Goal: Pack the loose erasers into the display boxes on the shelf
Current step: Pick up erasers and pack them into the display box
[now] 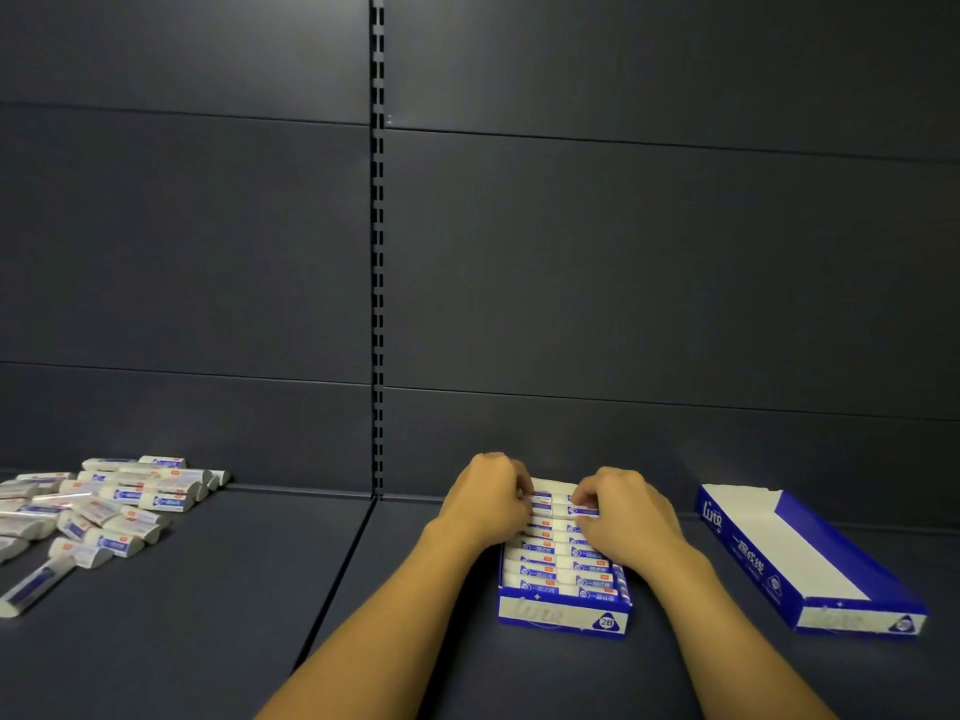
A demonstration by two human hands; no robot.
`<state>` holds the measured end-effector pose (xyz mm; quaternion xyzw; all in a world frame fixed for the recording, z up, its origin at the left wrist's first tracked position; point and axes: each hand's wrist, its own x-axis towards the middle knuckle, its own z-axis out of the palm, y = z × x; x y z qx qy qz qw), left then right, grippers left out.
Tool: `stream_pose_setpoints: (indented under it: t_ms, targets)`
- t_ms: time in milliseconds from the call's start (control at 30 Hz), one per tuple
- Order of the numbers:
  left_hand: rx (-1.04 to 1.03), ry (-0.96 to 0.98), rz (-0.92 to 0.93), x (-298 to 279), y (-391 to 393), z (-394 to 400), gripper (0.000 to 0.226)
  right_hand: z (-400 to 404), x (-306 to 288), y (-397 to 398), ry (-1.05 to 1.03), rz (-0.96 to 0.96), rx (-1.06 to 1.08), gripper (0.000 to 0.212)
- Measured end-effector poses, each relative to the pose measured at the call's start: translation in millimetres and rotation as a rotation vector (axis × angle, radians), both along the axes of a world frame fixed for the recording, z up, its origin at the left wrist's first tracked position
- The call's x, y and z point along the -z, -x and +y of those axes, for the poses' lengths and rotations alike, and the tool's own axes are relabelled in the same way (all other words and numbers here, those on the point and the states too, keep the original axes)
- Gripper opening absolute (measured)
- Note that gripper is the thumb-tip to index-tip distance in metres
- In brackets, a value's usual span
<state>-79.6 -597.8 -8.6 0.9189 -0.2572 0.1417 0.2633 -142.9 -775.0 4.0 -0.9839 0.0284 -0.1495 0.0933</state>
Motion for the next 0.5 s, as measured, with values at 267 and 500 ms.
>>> stream_pose_setpoints:
  t_ms: [267, 500]
  targets:
    - [-0.103, -0.117, 0.031, -34, 5, 48, 0.027, 20, -36, 13, -0.027, -0.082, -0.085, 0.041]
    - [-0.279, -0.31, 0.053, -53, 31, 99, 0.029, 62, -49, 23, 0.158, 0.033, -0.204, 0.035]
